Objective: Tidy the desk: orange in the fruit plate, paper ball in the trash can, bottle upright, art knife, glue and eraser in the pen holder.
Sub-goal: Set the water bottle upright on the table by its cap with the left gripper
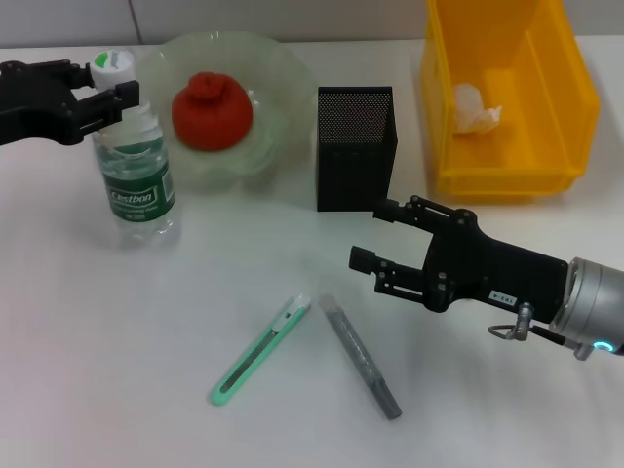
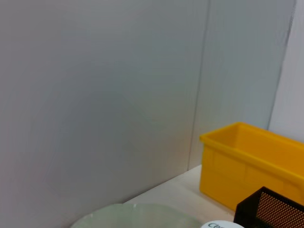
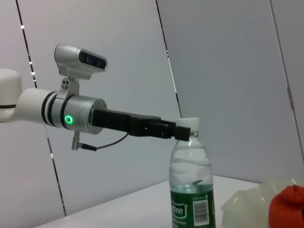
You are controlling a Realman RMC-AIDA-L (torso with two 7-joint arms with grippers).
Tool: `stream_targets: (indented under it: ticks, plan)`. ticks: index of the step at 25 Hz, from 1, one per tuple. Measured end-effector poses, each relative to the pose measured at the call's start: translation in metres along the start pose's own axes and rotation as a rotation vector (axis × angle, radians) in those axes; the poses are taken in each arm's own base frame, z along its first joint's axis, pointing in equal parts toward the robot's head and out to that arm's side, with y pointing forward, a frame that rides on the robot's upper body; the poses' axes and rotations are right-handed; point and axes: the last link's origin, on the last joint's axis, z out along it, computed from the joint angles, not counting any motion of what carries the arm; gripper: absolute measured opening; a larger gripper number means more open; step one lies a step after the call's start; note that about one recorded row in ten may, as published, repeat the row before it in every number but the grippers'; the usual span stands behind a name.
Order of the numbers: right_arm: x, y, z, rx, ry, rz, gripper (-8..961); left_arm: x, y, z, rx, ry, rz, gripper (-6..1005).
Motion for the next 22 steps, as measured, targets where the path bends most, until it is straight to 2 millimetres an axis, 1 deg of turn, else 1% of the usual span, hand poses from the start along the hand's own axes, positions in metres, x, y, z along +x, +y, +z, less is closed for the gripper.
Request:
stream_targets:
  ticks: [2, 8, 15, 17, 22]
  plan:
    - [0.0, 0.0, 0.0, 0.0, 0.0, -0.001, 736, -0.006, -0.003, -0.001, 0.007, 0.001, -0.012, 440]
    - [-0.001, 0.0, 0.001, -0.001, -0.001, 0.0, 736, -0.011, -0.003, 0.002, 0.007, -0.004, -0.019, 443]
    - [0.0, 0.0, 0.001, 0.0, 0.0, 0.01, 736, -0.016, -0.009, -0.002, 0.035, 0.017, -0.037, 446]
    - [0.0, 0.0, 0.001, 0.0, 0.0, 0.01, 736, -0.022, -0.016, -0.008, 0.064, 0.075, -0.083, 447]
    - [0.0, 0.0, 0.001, 0.0, 0.0, 0.01, 736, -0.029, -0.019, -0.013, 0.08, 0.086, -0.104, 449]
